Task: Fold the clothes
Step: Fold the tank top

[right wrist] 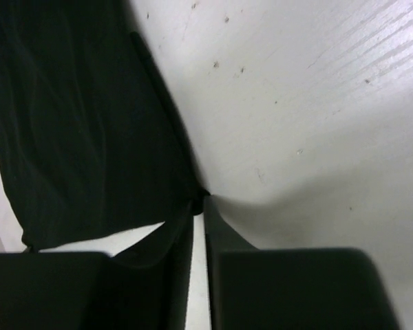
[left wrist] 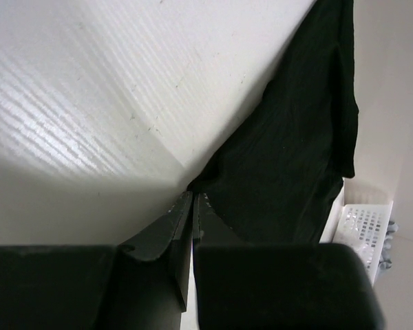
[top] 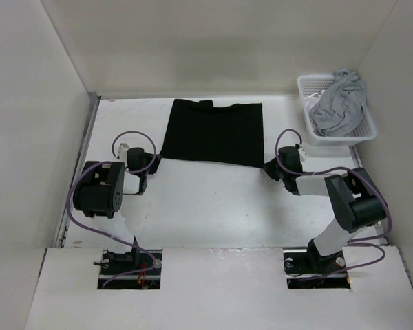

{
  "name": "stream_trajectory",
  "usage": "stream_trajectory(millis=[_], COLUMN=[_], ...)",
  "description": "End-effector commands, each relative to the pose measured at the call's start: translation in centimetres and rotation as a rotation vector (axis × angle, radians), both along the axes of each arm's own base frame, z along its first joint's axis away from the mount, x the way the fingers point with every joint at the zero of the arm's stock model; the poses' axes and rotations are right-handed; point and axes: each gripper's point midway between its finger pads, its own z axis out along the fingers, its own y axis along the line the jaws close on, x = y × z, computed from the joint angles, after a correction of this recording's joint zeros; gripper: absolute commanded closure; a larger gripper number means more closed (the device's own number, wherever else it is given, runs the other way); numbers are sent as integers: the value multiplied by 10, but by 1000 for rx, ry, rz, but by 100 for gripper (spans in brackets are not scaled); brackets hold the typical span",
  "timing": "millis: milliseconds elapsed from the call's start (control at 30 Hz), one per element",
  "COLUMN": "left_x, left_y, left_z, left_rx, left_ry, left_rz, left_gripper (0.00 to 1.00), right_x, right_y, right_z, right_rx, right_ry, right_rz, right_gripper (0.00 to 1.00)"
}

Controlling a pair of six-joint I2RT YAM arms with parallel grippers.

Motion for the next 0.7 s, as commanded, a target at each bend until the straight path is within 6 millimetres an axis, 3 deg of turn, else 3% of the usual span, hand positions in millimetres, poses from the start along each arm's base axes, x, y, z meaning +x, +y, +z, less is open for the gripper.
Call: stream_trajectory(millis=[0, 200, 367, 500, 667], left_x=[1, 2, -2, -16, -55], left_y=[3, 1, 1, 2, 8], left_z=[23, 41, 56, 109, 205], left_rx=[-5, -1, -8, 4, 46], left_ry=[-60, -105, -138, -250, -424], left_rz=[8, -2, -6, -20, -22], left_gripper=[100, 100, 100, 100, 100], right_x=[16, 19, 18, -4, -54], right_y=[5, 4, 3, -1, -14], right_z=[9, 19, 56, 111, 199], right_rx=[11, -17, -60, -120, -184], right_ry=[-45, -105, -213, -334, -502], right_rz=[-44, -65, -45, -17, 3], right_gripper=[91, 100, 100, 100, 100])
